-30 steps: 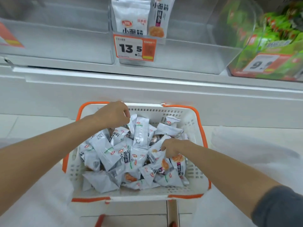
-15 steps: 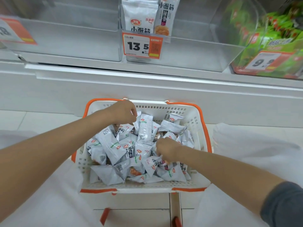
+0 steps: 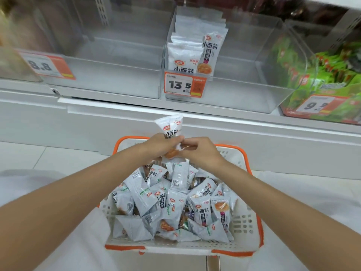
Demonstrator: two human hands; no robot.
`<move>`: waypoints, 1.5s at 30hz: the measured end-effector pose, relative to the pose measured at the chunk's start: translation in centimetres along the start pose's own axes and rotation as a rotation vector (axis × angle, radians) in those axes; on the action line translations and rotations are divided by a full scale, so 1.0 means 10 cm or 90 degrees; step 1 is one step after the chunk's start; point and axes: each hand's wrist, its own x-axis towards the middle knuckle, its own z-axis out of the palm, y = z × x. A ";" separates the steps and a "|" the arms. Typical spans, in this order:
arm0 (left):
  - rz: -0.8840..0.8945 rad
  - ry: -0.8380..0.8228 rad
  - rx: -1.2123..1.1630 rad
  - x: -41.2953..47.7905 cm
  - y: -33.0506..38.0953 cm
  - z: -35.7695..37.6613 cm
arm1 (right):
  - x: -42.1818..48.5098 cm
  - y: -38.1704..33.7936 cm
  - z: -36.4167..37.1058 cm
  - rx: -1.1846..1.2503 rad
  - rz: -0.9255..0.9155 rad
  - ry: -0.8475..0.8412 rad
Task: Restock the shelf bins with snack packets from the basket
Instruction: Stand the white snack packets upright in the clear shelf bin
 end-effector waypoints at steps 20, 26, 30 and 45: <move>0.335 0.111 0.120 -0.26 0.18 0.17 | 0.21 -0.28 -0.69 -0.083 -0.207 0.328; 0.346 0.093 0.080 -0.25 0.17 0.11 | 0.18 -0.38 -0.74 -0.066 -0.208 0.319; 0.353 0.128 0.035 -0.24 0.15 0.05 | 0.10 -0.45 -0.70 0.250 -0.028 0.152; 0.400 0.044 -0.114 -0.12 0.57 -0.03 | 0.03 -0.47 -1.05 0.400 -0.013 0.087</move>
